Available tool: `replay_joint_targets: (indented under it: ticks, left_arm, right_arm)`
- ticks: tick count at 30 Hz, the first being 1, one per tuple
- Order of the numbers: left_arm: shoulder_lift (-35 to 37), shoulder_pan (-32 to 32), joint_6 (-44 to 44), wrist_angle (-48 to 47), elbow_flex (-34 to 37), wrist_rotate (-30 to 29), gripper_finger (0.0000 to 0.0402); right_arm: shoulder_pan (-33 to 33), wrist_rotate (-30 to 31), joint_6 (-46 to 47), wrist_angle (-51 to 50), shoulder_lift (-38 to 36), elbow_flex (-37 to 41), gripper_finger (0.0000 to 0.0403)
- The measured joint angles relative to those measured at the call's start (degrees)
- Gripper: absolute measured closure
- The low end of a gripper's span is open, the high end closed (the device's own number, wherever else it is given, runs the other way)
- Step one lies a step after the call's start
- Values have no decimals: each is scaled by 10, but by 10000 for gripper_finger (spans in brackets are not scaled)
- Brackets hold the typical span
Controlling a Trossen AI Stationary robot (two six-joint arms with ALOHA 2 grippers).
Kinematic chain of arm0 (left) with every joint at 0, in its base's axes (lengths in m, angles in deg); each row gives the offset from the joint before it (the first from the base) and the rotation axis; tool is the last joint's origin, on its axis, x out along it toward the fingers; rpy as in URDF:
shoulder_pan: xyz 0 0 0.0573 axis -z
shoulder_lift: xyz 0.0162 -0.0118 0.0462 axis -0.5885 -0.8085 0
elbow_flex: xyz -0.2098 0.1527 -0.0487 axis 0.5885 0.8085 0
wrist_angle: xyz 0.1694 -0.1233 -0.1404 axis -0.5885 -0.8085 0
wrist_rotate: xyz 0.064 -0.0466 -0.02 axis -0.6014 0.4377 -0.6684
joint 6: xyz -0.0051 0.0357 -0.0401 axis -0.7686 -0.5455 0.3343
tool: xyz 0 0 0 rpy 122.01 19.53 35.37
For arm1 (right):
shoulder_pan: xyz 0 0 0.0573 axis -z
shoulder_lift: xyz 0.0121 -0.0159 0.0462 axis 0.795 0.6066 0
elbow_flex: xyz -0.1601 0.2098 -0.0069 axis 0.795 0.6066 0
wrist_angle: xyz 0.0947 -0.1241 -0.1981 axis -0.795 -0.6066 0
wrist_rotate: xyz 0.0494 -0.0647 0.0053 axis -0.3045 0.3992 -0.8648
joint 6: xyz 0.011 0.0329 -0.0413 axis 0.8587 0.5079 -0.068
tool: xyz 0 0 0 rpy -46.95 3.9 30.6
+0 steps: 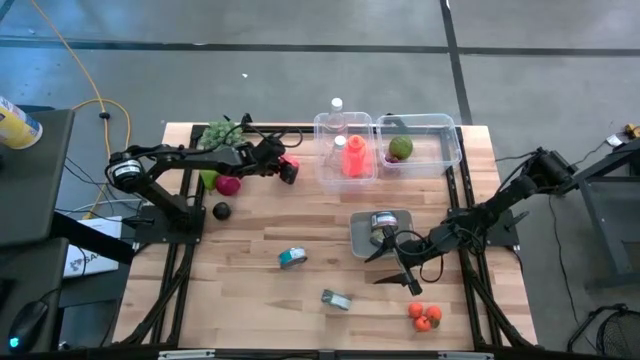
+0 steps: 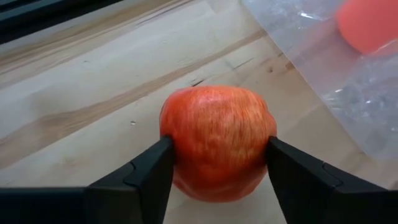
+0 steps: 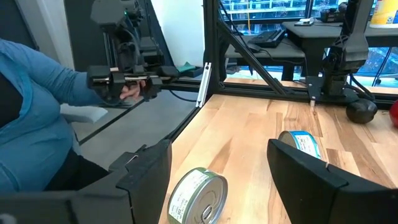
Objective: Pick & Place Food Item
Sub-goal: Put the red apple into the right transparent bin
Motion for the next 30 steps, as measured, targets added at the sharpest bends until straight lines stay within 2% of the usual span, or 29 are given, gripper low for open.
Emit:
replay_joint_targets:
  ticks: [10,13,20,27,30]
  left_arm:
    - [28,34,-4,10,2,9,184]
    - [48,45,-17,7,2,32,185]
    - [111,85,-26,-54,2,60,185]
    - [179,167,-37,-86,1,58,185]
    - [196,224,-64,-79,0,49,185]
  right_arm:
    - [0,0,1,1,0,0,153]
    - [0,0,2,1,0,0,153]
    - [0,-8,16,1,0,0,153]
    - [0,-113,13,19,0,0,152]
    - [-6,-134,14,27,0,0,152]
